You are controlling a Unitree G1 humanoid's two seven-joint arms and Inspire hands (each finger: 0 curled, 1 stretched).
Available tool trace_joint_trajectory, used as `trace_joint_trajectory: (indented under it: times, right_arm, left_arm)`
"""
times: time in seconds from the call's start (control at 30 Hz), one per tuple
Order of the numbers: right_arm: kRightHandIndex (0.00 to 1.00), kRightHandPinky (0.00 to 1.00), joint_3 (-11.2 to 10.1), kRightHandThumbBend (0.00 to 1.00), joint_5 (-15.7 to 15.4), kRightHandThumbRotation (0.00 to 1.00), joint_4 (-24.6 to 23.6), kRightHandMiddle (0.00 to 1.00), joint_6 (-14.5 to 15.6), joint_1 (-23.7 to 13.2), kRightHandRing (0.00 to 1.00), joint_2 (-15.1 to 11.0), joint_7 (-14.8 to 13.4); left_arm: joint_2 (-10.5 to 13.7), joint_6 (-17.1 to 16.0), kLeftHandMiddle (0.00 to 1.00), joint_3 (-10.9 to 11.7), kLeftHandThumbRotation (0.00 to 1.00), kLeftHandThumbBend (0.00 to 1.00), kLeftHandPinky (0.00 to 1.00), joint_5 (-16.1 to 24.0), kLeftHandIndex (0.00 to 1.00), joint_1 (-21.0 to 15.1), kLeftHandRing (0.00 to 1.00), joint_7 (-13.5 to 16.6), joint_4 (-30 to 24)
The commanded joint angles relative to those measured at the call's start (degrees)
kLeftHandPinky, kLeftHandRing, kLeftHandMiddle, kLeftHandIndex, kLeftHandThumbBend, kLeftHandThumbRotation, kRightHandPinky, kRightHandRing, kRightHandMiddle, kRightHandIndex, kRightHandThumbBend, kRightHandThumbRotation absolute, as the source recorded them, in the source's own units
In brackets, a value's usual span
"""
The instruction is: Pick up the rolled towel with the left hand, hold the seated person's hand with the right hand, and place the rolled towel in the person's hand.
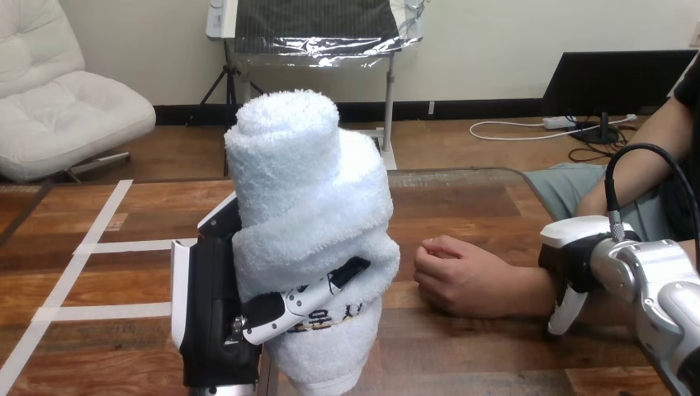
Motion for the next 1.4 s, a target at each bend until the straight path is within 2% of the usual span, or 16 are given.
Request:
trace_joint_trajectory:
  times: [0.0,0.17,0.53,0.73,0.83,0.93,1.07,1.27,1.37]
  right_arm:
    - [0.73,0.39,1.03,0.67,1.08,0.15,3.29,0.69,0.48,0.87,0.54,2.52,-0.78]
    - [0.78,0.41,1.79,0.66,0.42,0.11,4.85,0.73,0.18,0.68,0.58,2.77,-2.12]
    - [0.64,0.38,3.07,0.61,-0.08,0.02,7.97,0.63,-1.71,0.08,0.52,2.8,-5.66]
    - [0.61,0.35,2.33,0.61,0.72,0.0,8.05,0.57,-2.07,0.6,0.47,2.54,-8.24]
    - [0.59,0.31,1.49,0.61,1.29,0.0,6.15,0.53,-2.07,1.57,0.43,1.76,-9.24]
    - [0.58,0.29,1.49,0.59,1.3,0.0,5.88,0.51,-1.79,1.57,0.41,1.48,-9.26]
    - [0.57,0.28,-0.2,0.6,2.84,0.0,4.36,0.5,-0.98,2.58,0.39,1.34,-10.22]
    - [0.56,0.26,-0.6,0.6,3.48,0.0,2.99,0.47,-0.87,3.05,0.37,0.44,-10.42]
    - [0.51,0.22,-1.05,0.61,3.88,0.0,2.81,0.44,-0.89,3.14,0.33,0.27,-10.79]
  left_arm:
    - [-2.39,-0.33,0.4,-0.49,0.0,0.61,0.26,-0.93,0.48,2.25,0.33,-0.07,-3.49]
    - [-2.43,-0.26,0.4,-0.29,0.0,0.62,0.26,-0.75,0.48,2.18,0.33,0.12,-3.53]
    - [-2.37,-0.19,0.4,-0.03,0.0,0.62,0.25,-0.83,0.48,2.0,0.33,0.14,-3.43]
    - [-2.3,-0.12,0.4,-0.02,0.0,0.61,0.25,-1.03,0.48,1.84,0.33,0.0,-3.37]
    - [-2.27,-0.12,0.4,-0.02,0.0,0.61,0.25,-1.12,0.48,1.73,0.33,-0.06,-3.3]
    - [-2.27,0.11,0.4,0.02,0.0,0.61,0.25,-1.0,0.48,1.72,0.33,-0.03,-3.33]
    - [-2.25,0.13,0.4,-0.03,0.0,0.61,0.25,-1.05,0.48,1.68,0.33,-0.1,-3.21]
    - [-2.34,0.22,0.4,-0.06,0.0,0.61,0.25,-0.88,0.48,1.6,0.33,-0.02,-3.14]
    - [-2.35,0.2,0.4,-0.06,0.0,0.61,0.25,-1.03,0.48,1.46,0.33,-0.08,-2.99]
